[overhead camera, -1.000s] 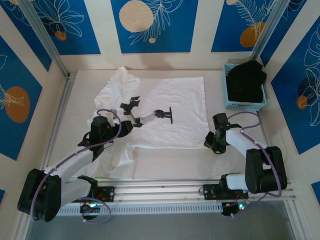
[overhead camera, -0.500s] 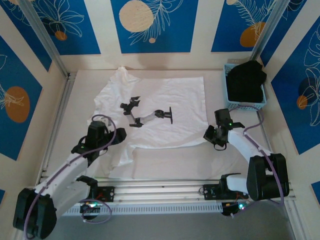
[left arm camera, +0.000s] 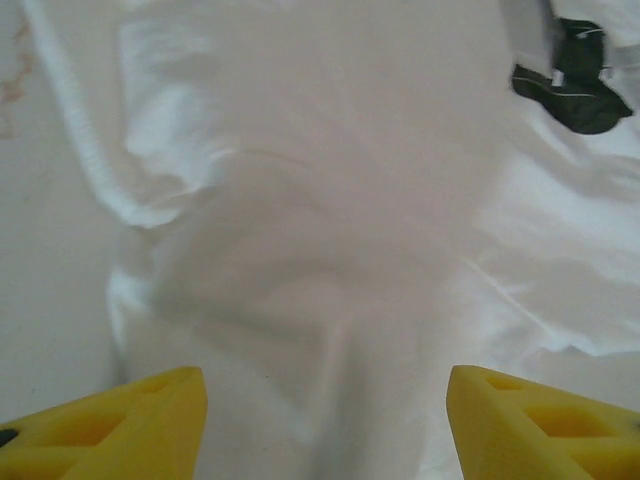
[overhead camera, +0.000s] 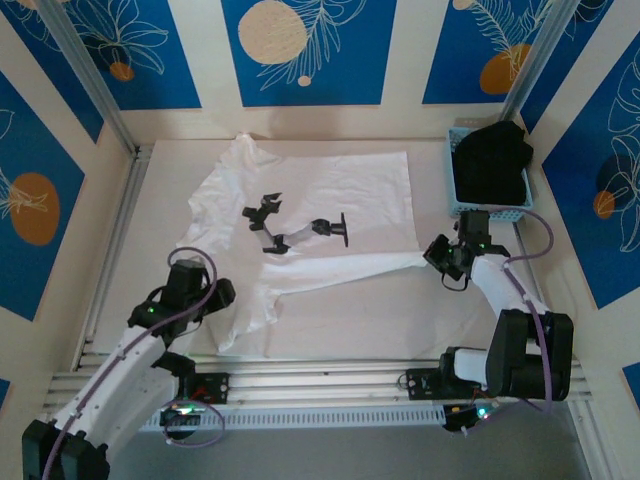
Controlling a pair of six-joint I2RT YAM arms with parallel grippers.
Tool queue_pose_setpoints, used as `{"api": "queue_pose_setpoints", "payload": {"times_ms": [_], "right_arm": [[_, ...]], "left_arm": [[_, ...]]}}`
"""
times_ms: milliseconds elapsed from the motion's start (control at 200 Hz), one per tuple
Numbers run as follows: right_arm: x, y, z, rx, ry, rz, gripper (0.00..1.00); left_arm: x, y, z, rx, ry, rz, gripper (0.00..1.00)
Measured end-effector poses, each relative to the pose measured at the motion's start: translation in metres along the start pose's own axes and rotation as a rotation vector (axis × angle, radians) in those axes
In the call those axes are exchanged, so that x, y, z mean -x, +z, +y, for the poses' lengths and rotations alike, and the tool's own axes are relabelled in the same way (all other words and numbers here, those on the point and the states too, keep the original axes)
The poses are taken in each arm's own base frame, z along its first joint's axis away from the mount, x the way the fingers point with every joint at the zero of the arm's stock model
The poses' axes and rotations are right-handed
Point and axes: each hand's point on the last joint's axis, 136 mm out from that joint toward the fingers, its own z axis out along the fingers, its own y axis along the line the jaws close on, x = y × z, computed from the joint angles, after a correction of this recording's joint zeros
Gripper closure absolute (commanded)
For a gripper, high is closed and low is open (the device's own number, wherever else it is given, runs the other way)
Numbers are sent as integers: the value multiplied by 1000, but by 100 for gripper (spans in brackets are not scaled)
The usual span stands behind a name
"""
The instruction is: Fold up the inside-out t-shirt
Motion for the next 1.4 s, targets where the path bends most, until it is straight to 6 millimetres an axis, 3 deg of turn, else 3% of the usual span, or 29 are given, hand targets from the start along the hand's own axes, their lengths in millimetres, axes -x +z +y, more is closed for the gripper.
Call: {"api": "queue_pose_setpoints", "payload": {"times_ms": [255, 435, 580, 875, 1100, 1400], "right_arm": [[4, 1, 10, 58, -2, -2, 94], [4, 1, 13, 74, -5, 2, 93], [5, 1, 16, 89, -8, 1, 93], [6, 0, 21, 116, -14, -1, 93], [8, -3, 23, 124, -15, -11, 93], [10, -4, 25, 137, -19, -19, 93]], "left_arm": [[-34, 8, 11, 64, -15, 126, 47], [-58, 3, 19, 121, -8, 186, 49], [-70, -1, 28, 167, -43, 216, 56], [-92, 3, 39, 256, -52, 327, 59], [-103, 4, 36, 256, -36, 387, 61], [-105, 5, 42, 304, 11, 419, 80]]}}
